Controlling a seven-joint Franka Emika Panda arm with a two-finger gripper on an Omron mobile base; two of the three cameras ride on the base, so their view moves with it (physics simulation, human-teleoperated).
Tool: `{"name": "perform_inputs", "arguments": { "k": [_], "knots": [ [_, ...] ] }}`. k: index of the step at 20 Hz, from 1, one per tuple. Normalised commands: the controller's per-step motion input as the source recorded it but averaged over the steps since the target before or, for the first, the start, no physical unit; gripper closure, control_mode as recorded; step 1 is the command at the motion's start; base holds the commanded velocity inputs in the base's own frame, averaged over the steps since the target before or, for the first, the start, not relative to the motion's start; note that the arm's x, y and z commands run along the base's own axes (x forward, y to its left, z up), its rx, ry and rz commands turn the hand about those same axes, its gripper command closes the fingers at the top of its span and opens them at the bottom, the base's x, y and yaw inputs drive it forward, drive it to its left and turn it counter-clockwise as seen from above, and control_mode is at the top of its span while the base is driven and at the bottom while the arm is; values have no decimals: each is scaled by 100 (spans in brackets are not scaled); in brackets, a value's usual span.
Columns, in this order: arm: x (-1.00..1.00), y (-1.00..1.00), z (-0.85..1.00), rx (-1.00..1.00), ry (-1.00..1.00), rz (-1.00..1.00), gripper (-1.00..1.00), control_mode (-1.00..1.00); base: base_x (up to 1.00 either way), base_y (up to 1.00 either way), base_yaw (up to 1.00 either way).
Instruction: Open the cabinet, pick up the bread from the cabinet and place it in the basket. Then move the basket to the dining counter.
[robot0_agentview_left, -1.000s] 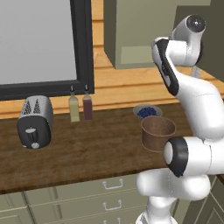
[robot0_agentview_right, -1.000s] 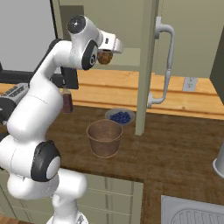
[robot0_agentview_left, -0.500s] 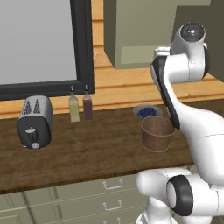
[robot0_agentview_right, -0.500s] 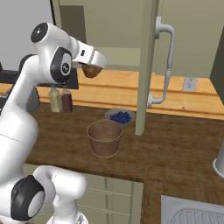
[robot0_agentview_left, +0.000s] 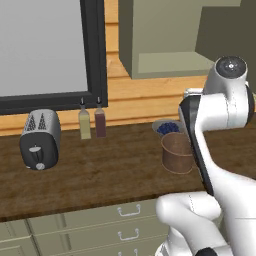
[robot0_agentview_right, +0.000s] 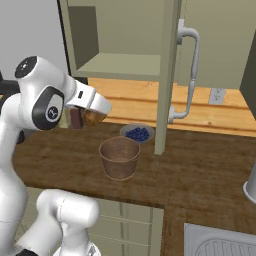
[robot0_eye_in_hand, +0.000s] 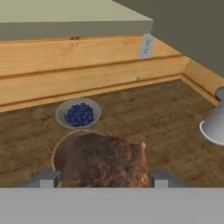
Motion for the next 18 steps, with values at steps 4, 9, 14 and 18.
{"name": "perform_inputs", "arguments": {
  "k": [4, 9, 14, 18],
  "knots": [
    [-13, 0, -84, 0, 23, 6, 100, -100, 0, 0, 0],
    [13, 4, -76, 5, 13, 5, 100, -100, 0, 0, 0],
    [46, -4, -40, 10, 8, 4, 100, -100, 0, 0, 0],
    [48, -5, -24, 10, 9, 4, 100, -100, 0, 0, 0]
  ]
}}
